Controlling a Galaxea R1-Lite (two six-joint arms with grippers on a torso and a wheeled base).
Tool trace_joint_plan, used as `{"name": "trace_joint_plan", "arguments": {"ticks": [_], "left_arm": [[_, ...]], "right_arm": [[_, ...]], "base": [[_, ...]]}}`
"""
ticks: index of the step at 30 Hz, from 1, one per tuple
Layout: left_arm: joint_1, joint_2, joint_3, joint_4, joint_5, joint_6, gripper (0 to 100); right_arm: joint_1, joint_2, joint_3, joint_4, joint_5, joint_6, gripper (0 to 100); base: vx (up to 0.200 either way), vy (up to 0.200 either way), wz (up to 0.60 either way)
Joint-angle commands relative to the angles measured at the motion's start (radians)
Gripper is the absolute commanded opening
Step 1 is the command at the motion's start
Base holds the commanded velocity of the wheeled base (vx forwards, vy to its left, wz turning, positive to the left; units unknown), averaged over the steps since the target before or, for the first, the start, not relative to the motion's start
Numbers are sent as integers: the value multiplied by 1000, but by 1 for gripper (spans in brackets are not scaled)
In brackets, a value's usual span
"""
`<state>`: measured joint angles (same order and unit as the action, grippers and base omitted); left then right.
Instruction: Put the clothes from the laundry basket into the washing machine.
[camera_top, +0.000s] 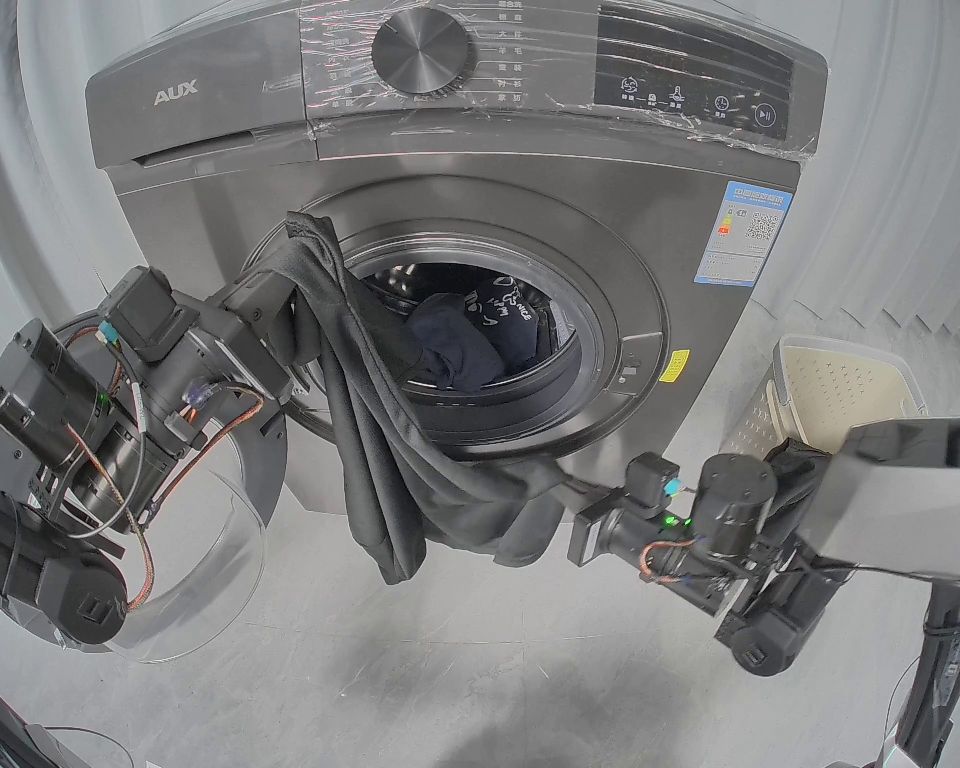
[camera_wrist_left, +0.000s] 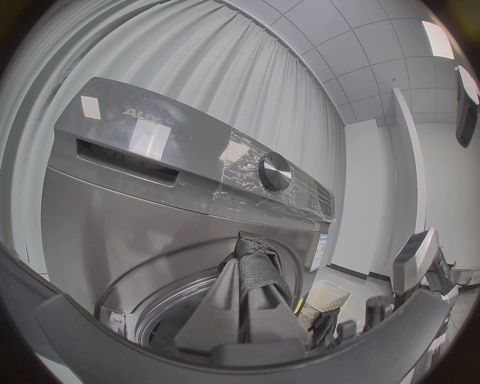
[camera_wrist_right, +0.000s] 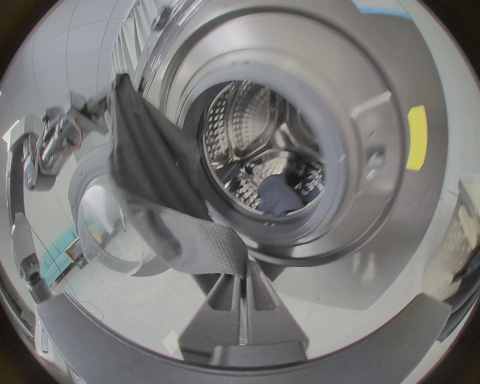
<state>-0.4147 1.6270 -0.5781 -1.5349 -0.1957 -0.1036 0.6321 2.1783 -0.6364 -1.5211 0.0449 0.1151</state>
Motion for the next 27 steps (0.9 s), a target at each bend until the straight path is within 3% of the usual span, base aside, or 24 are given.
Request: {"name": "trace_joint_plan", "arguments": {"ticks": [1, 14, 21, 27], "left_arm": [[10, -10, 12, -1, 4, -1, 0], [86, -45, 75, -11, -8, -1, 0], [88, -68, 129, -11, -16, 2, 0], [120, -107, 178, 7, -57, 1, 0]], "right_arm": [[-86, -229, 92, 4, 6, -3, 0], [-164, -351, 14, 1, 6, -9, 0], [-157, -393, -6, 1, 4, -9, 0], [-152, -436, -20, 4, 3, -9, 0]], "base": [[0, 0, 0], [0, 0, 0], [0, 0, 0], [0, 0, 0]]}}
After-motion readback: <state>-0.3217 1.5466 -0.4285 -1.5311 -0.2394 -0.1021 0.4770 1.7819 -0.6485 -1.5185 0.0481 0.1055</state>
